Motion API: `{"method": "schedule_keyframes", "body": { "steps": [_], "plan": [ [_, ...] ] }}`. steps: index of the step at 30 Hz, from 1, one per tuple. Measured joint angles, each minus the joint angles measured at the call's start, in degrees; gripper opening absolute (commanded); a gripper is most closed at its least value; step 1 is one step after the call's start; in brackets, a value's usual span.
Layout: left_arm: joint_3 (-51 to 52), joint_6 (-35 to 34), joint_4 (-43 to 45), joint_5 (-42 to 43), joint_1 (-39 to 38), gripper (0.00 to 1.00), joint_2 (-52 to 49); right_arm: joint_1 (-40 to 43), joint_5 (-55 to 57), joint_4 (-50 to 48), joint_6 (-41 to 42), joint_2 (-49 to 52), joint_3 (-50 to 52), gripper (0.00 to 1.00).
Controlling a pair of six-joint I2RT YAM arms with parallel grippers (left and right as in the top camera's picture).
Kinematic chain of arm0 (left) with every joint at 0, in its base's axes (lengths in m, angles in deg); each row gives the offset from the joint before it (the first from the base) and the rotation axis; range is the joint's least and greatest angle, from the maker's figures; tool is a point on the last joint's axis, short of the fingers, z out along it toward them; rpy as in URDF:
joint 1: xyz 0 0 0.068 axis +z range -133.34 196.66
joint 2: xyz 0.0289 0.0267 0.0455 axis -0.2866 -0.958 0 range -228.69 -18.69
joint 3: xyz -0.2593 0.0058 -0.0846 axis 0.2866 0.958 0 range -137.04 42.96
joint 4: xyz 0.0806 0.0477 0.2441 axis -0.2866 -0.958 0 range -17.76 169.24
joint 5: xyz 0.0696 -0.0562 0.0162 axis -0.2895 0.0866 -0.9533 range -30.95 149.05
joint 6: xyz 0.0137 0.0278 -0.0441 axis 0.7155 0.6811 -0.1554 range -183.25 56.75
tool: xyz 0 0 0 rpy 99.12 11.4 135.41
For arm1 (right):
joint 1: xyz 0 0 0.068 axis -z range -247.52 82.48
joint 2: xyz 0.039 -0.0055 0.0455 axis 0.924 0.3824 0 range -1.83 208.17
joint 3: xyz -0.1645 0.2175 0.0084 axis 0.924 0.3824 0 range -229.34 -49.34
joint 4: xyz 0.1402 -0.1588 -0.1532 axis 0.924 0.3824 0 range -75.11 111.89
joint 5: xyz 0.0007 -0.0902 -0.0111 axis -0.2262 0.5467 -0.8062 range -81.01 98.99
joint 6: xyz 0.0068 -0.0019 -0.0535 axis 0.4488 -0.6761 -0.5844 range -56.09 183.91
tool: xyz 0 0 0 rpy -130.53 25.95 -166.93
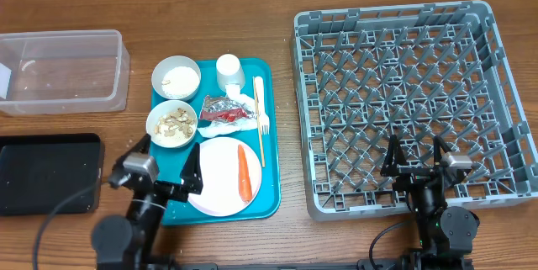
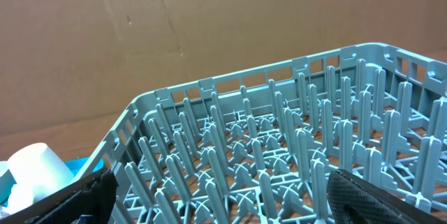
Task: Sort waste into correct bins and load items into the dishwasher rack
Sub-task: 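Reach the left gripper to the white bowl of peanut shells and grasp its rim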
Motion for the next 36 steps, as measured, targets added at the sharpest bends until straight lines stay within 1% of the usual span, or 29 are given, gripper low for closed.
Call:
{"method": "schedule_keyframes", "body": {
  "steps": [4, 7, 9, 13, 15, 17, 19, 21, 26, 31, 36],
  "plan": [
    [-12.22, 0.7, -10.88, 0.0, 0.0, 1.0, -15.72, 0.0, -0.02, 0.0, -0.02, 0.0, 0.0, 1.0],
    [-20.85, 1.14, -15.67, 1.36, 0.0, 1.0, -29.44, 0.0, -0.02, 0.04, 0.02, 0.0, 0.0, 1.0],
    [-25.75, 1.42, -18.32, 4.02, 0.0, 1.0, -37.11, 0.0, -0.02, 0.0, 0.02, 0.0, 0.0, 1.0],
    [-33.73, 2.51, -23.39, 9.55, -0.02, 1.0, -48.63, 0.0, -0.02, -0.02, 0.0, 0.0, 0.0, 1.0],
    [-37.22, 2.84, -27.71, 10.19, -0.02, 1.0, -52.87, 0.0, -0.02, 0.0, 0.0, 0.0, 0.0, 1.0],
    [-41.44, 2.49, -34.84, 8.61, -0.31, 1.0, -57.7, 0.0, -0.02, -0.04, 0.0, 0.0, 0.0, 1.0],
    [-44.5, 1.7, -39.26, 5.99, -1.09, 1.0, -61.75, 0.0, -0.02, 0.0, 0.02, 0.0, 0.0, 1.0],
    [-45.94, 1.16, -40.7, 3.76, -2.08, 1.0, -64.89, 0.0, -0.02, -0.02, 0.0, 0.0, 0.0, 1.0],
    [-46.34, 0.22, -40.89, 1.11, -2.95, 1.0, -69.72, 0.0, -0.02, -0.02, 0.0, 0.0, 0.0, 1.0],
    [-46.45, 0.0, -43.32, 0.09, -2.95, 1.0, -73.33, 0.0, -0.02, -0.04, 0.02, 0.0, 0.0, 1.0],
    [-46.45, 0.07, -41.7, -0.13, -3.19, 1.0, -77.0, 0.0, 0.0, 0.0, 0.02, 0.0, 0.0, 1.0]
  ]
}}
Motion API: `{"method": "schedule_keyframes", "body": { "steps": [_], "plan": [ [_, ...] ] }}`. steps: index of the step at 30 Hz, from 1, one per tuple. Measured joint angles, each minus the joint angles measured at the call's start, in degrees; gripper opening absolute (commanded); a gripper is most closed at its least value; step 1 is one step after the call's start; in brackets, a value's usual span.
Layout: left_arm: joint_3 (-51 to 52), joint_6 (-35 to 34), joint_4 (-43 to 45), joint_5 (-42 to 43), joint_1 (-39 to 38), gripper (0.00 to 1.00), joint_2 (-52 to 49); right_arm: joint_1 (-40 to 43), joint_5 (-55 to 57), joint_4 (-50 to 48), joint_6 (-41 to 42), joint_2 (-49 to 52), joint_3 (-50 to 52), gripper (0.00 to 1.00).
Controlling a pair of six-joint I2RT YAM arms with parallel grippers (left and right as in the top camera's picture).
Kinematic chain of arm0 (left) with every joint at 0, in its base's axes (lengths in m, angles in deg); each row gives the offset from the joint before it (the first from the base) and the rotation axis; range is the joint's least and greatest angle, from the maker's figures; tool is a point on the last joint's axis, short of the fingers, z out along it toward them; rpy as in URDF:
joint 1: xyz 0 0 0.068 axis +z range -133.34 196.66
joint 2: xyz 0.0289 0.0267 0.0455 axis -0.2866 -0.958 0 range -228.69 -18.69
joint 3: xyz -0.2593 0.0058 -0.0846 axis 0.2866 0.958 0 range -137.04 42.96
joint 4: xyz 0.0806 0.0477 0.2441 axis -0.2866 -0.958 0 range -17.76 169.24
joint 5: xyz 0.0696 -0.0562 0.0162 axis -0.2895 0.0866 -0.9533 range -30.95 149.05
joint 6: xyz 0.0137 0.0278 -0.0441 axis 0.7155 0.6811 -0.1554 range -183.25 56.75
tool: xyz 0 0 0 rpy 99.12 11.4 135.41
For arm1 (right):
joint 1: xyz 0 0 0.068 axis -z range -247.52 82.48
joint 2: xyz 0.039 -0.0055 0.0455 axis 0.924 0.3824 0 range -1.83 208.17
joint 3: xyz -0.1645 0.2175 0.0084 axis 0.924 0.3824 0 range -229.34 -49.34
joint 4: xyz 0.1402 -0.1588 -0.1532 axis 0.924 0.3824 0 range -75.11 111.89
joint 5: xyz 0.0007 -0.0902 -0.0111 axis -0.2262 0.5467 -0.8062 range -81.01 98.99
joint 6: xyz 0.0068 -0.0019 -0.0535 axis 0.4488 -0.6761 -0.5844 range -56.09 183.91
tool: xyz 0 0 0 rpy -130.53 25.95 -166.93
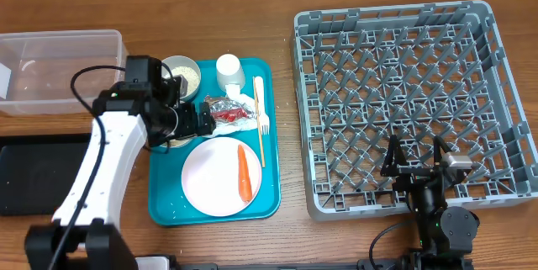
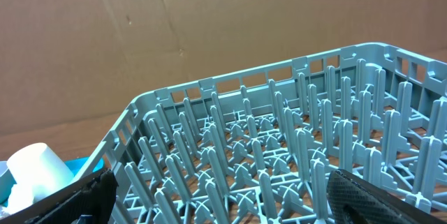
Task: Sort waste into correct bins and load items into the dishwasher rack
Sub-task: 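Reach the left gripper to the white bowl of peanut shells and grasp its rim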
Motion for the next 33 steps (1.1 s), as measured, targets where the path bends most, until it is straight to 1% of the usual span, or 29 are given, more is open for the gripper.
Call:
{"method": "schedule_keyframes", "body": {
  "steps": [5, 14, 21, 22, 24, 25, 26, 29, 31, 33],
  "plan": [
    [0.0, -0.02, 3.72, -2.14, -0.76, 1.0, -2.97, 0.0, -0.02, 0.0, 0.02, 0.0, 0.0, 1.0],
    [-0.2, -0.17, 4.17, -10.27, -3.87, 1.0, -8.7, 0.0, -0.02, -0.02, 0.0, 0.0, 0.0, 1.0],
    [-0.22, -2.25, 4.44, -19.96, -9.05, 1.0, -9.44, 0.0, -0.02, -0.02, -0.02, 0.0, 0.0, 1.0],
    [-0.22, -2.47, 4.68, -20.85, -9.29, 0.99, -9.44, 0.0, 0.0, -0.02, 0.0, 0.0, 0.0, 1.0],
    [-0.24, -2.93, 5.25, -22.1, -9.33, 0.83, -9.46, 0.0, -0.02, -0.02, 0.0, 0.0, 0.0, 1.0],
    [-0.26, -3.32, 5.49, -22.56, -9.25, 0.8, -9.57, 0.0, 0.0, -0.02, -0.02, 0.0, 0.0, 1.0],
    [-0.26, -3.17, 5.66, -22.73, -9.16, 0.8, -9.79, 0.0, -0.04, -0.02, -0.02, 0.0, 0.0, 1.0],
    [-0.31, -2.71, 6.27, -22.36, -8.9, 0.85, -11.23, 0.0, 0.0, -0.02, -0.02, 0.0, 0.0, 1.0],
    [-0.31, -2.56, 6.97, -21.62, -8.83, 0.85, -12.59, 0.0, -0.02, -0.02, -0.02, 0.0, 0.0, 1.0],
    [-0.31, -2.16, 7.58, -21.18, -8.83, 0.82, -13.6, 0.0, -0.02, -0.02, 0.0, 0.0, 0.0, 1.0]
  ]
}}
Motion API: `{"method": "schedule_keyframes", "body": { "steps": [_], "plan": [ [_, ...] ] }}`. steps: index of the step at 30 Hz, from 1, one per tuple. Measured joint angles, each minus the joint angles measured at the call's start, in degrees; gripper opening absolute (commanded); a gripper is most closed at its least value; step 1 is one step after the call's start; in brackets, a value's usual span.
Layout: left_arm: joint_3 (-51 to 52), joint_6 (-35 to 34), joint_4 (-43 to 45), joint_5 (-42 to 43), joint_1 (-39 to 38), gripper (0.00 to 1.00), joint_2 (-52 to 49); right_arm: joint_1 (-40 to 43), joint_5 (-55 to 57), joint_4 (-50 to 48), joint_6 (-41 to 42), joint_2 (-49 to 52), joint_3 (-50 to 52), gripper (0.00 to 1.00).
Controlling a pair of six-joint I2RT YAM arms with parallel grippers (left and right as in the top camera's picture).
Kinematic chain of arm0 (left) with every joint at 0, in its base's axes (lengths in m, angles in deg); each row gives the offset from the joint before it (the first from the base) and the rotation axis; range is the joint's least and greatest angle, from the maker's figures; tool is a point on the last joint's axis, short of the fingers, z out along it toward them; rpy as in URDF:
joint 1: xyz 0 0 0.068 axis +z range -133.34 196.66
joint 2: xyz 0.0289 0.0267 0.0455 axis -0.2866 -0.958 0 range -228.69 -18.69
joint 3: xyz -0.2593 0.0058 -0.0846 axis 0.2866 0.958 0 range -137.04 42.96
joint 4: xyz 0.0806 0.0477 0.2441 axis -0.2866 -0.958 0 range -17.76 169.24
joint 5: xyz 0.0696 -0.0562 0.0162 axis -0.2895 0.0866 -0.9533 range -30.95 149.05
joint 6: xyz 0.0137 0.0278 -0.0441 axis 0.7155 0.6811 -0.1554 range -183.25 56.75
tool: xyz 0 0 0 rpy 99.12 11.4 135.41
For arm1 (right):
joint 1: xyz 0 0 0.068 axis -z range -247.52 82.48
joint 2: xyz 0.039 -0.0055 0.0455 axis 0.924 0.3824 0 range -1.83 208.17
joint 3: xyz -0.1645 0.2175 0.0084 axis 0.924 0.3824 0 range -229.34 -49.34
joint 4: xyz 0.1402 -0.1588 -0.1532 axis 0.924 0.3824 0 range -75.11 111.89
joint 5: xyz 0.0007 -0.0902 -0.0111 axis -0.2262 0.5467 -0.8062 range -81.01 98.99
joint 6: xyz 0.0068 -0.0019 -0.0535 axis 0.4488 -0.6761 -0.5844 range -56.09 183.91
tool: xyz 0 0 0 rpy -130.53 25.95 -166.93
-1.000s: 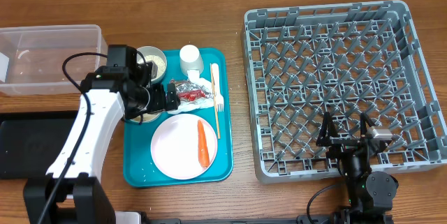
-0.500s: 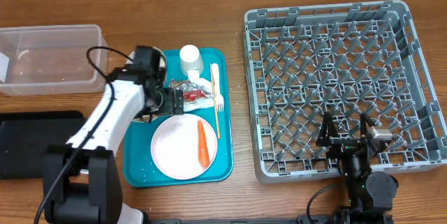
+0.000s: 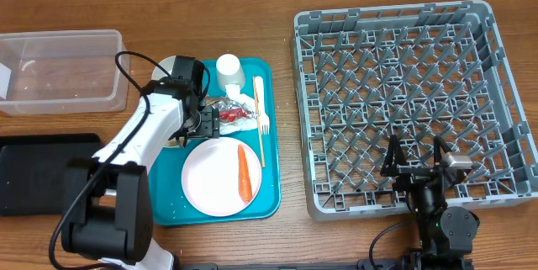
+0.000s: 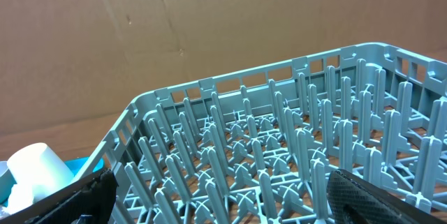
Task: Sort waste into correct bins and load items into the dishwasher rack
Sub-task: 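Reach the left gripper to the white bowl of peanut shells and grasp its rim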
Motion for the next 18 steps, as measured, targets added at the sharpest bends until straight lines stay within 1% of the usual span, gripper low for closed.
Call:
{"method": "schedule_keyframes", "body": {
  "steps": [6, 10, 12, 14, 18],
  "plan": [
    [0.0, 2.03, 1.77, 0.66, 0.0, 0.61, -1.01, 0.0, 0.0, 0.02, -0.02, 0.0, 0.0, 1.0],
    [0.0, 3.02, 2.14, 0.85, 0.0, 0.59, -1.7, 0.0, 0.0, 0.0, -0.02, 0.0, 0.0, 1.0],
    [0.0, 3.28, 2.45, 0.85, 0.0, 0.52, -1.73, 0.02, 0.0, 0.02, -0.02, 0.0, 0.0, 1.0],
    [0.0, 3.58, 2.43, 0.85, 0.0, 0.48, -1.73, 0.0, 0.0, 0.0, -0.02, 0.0, 0.0, 1.0],
    [0.0, 3.67, 2.58, 0.76, 0.0, 0.45, -1.73, 0.0, 0.02, -0.02, -0.02, 0.0, 0.0, 1.0]
  ]
}}
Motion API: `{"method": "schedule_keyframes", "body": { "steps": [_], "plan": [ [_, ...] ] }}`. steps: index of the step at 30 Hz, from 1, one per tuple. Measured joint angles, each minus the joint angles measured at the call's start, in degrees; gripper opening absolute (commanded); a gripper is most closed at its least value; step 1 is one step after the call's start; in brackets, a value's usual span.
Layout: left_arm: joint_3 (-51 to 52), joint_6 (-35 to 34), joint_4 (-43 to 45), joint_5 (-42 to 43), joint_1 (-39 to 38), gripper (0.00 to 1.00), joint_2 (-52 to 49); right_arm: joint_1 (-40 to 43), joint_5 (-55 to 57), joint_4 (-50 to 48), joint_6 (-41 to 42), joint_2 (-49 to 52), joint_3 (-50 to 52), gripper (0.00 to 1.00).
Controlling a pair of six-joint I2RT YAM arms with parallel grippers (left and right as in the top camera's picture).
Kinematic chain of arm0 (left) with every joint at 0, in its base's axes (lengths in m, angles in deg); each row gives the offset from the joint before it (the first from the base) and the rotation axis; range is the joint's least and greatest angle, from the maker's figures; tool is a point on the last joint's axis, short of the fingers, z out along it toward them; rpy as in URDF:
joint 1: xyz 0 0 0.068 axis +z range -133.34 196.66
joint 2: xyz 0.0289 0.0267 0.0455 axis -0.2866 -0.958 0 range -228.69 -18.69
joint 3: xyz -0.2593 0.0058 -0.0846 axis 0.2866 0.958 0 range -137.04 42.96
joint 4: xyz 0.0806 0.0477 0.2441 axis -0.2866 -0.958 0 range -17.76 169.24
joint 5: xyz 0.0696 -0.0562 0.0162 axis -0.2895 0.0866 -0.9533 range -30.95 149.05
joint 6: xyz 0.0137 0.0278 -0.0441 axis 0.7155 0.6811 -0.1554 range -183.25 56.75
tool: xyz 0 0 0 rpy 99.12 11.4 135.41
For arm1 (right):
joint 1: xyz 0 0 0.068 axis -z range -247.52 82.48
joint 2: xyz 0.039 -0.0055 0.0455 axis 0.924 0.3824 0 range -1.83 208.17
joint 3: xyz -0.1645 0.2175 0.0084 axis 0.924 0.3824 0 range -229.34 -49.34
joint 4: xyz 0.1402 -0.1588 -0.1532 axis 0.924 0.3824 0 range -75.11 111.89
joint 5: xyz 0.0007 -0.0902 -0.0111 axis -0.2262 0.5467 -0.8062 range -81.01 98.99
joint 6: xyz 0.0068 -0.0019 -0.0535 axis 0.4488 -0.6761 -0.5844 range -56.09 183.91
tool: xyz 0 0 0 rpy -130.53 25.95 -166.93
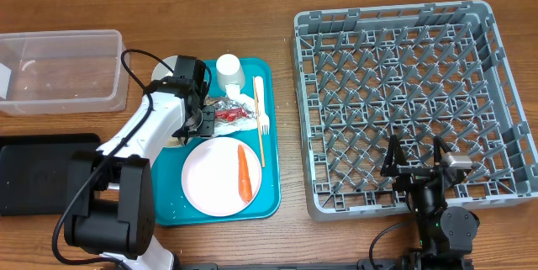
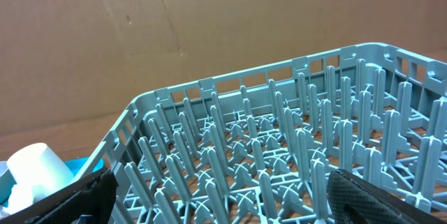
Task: Sort waste into correct bins and load items into the dishwasher rack
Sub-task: 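Reach the left gripper to the white bowl of peanut shells and grasp its rim, then lift the white bowl with the left gripper and carry it left over the black tray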
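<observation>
A teal tray [image 1: 168, 207] holds a red and silver wrapper [image 1: 231, 113] on a white napkin. It also holds a white plate [image 1: 214, 177] with a carrot [image 1: 244, 173], a white cup [image 1: 229, 70], a fork [image 1: 261, 106] and two bowls. My left gripper [image 1: 204, 117] reaches over the bowls, and its fingers stand slightly apart at the wrapper's left end. The nut bowl [image 1: 174, 140] is mostly hidden under the arm. My right gripper [image 1: 416, 165] rests open at the near edge of the grey dishwasher rack [image 1: 412, 102], holding nothing. In the right wrist view its fingers [image 2: 377, 199] sit wide apart over the rack pegs [image 2: 279, 147].
A clear plastic bin [image 1: 59, 68] stands at the back left. A black bin [image 1: 46, 173] lies in front of it. A wooden stick [image 1: 259, 140] lies along the tray's right side. The white cup [image 2: 31, 172] shows at the right wrist view's left edge.
My left gripper has shifted slightly left and closer onto the wrapper's left end. The right arm, the rack and the tray items have not moved.
My left arm first rested low at the tray's near left corner. Then it was over the two bowls, its open gripper pointing at the wrapper. After that it stood at the wrapper's left end, where it still is. The right arm stayed parked throughout.
</observation>
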Motion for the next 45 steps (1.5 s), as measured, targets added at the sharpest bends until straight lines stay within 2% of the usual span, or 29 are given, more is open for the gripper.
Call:
{"method": "schedule_keyframes", "body": {
  "steps": [5, 10, 18, 45],
  "plan": [
    [-0.02, 0.22, 0.02, -1.11, 0.0, 0.28, 0.0, 0.0, -0.02, 0.02, 0.0, 0.0, 0.0, 1.0],
    [-0.02, 0.22, 0.04, -1.49, 0.0, 0.24, 0.0, 0.0, 0.0, 0.0, 0.04, 0.0, 0.0, 1.0],
    [-0.37, 0.09, -1.09, -1.38, -0.02, 0.05, 0.0, 0.0, -0.02, 0.0, 0.02, 0.0, 0.0, 1.0],
    [-8.76, -1.92, -12.79, -1.66, 0.0, 0.04, 0.0, 0.0, 0.0, 0.0, 0.02, 0.0, 0.0, 1.0]
  ]
}}
